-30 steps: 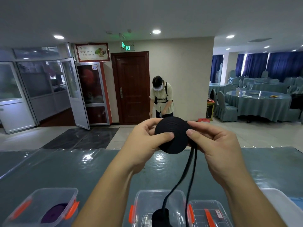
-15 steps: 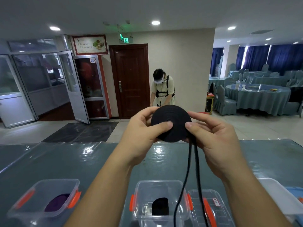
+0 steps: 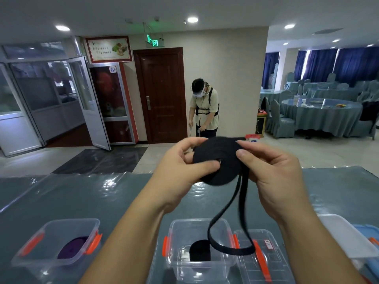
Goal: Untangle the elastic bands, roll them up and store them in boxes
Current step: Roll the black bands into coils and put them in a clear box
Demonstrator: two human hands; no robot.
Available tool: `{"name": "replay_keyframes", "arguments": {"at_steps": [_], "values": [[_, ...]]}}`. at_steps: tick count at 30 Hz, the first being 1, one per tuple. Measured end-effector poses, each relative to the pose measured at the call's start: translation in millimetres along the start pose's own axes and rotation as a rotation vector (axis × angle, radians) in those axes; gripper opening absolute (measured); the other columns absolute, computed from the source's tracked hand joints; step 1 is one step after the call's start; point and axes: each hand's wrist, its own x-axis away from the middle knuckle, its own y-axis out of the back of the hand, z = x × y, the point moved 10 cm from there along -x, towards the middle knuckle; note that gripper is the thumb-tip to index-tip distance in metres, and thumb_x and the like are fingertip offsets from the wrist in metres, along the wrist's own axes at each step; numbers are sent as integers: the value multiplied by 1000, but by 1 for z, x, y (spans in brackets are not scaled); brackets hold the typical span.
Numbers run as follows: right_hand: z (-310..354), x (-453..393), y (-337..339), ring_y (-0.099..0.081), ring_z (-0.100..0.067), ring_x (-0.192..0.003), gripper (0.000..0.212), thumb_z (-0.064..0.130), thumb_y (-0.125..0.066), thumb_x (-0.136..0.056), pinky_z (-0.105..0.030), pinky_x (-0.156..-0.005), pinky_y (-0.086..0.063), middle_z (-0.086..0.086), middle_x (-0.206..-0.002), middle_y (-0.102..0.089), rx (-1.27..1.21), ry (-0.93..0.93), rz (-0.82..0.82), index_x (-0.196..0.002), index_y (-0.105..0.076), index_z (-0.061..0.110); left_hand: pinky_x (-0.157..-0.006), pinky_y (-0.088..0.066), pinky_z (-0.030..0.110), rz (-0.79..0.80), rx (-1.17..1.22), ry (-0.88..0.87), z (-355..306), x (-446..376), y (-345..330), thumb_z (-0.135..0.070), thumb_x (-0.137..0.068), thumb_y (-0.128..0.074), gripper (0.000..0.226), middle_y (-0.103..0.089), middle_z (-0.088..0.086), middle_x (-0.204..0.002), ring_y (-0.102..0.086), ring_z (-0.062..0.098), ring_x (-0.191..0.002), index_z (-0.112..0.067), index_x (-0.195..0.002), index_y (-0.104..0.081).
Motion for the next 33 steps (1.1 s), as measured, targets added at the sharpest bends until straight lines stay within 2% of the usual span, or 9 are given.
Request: {"name": "replay_keyframes", "arguments": {"at_steps": [2, 4, 8, 13, 18, 22, 25, 28, 33], "values": [[-1, 1, 1, -79, -25, -86, 19, 2, -76, -84, -26, -73, -62, -8, -90, -82, 44, -3, 14, -97, -81, 14, -84, -62, 34, 78, -119, 7, 0, 0, -4, 8, -83, -78, 43, -80, 10, -105, -77, 24, -97, -10, -121, -70], [-4, 2, -1, -79, -22, -87, 20, 3, -75, -83, -24, -73, -61, -8, -92, -82, 19, -17, 28, -100, -80, 14, -82, -61, 32, 44, -143, -22, -2, 0, 1, 6, -82, -80, 40, -80, 9, -104, -77, 24, -97, -9, -117, -72], [-8, 1, 0, -79, -22, -95, 26, 3, -76, -85, -29, -81, -62, -6, -99, -82, 24, -25, 10, -106, -80, 17, -79, -61, 30, -77, -79, -64, -1, 1, 7, 6, -82, -80, 37, -80, 5, -99, -78, 22, -92, -10, -114, -72], [-11, 2, -1, -79, -23, -95, 24, 2, -75, -87, -28, -80, -62, -6, -97, -82, 49, -39, 30, -105, -80, 17, -80, -63, 34, 44, -21, 37, 11, 0, -4, 10, -84, -76, 43, -80, 10, -104, -78, 23, -94, -12, -121, -71], [-18, 3, -2, -79, -26, -96, 31, 11, -75, -81, -34, -80, -64, -10, -101, -81, -26, -71, 39, -112, -78, 11, -77, -64, 34, -67, 150, 28, 16, -1, 4, 10, -85, -73, 40, -80, 12, -102, -78, 24, -92, -6, -121, -68], [-20, 0, 3, -79, -25, -98, 27, 3, -75, -86, -38, -88, -62, -7, -101, -82, 35, -73, 32, -111, -79, 13, -77, -61, 27, -28, 81, 54, 21, -2, 3, 4, -89, -72, 31, -80, 10, -103, -78, 20, -92, -9, -117, -73], [-21, -1, 4, -79, -24, -96, 25, 2, -74, -88, -34, -86, -63, -6, -99, -82, 59, -74, 39, -108, -79, 15, -75, -62, 27, 17, 66, 97, 21, -3, 4, 1, -89, -72, 24, -81, 12, -101, -78, 21, -90, -7, -112, -76], [-20, 0, 1, -79, -24, -94, 27, 2, -72, -89, -36, -83, -64, -7, -100, -82, 23, -67, 35, -113, -78, 13, -75, -62, 28, -63, 161, 51, 19, -5, 8, -5, -84, -74, 31, -81, 11, -103, -78, 21, -92, -7, -115, -75], [-21, -1, 4, -79, -28, -89, 24, 1, -72, -90, -34, -77, -65, -7, -97, -82, 70, -62, 27, -111, -79, 12, -75, -63, 32, -95, 123, 53, 24, -5, 9, 4, -87, -74, 34, -81, 10, -102, -79, 24, -91, -10, -118, -71]]}}
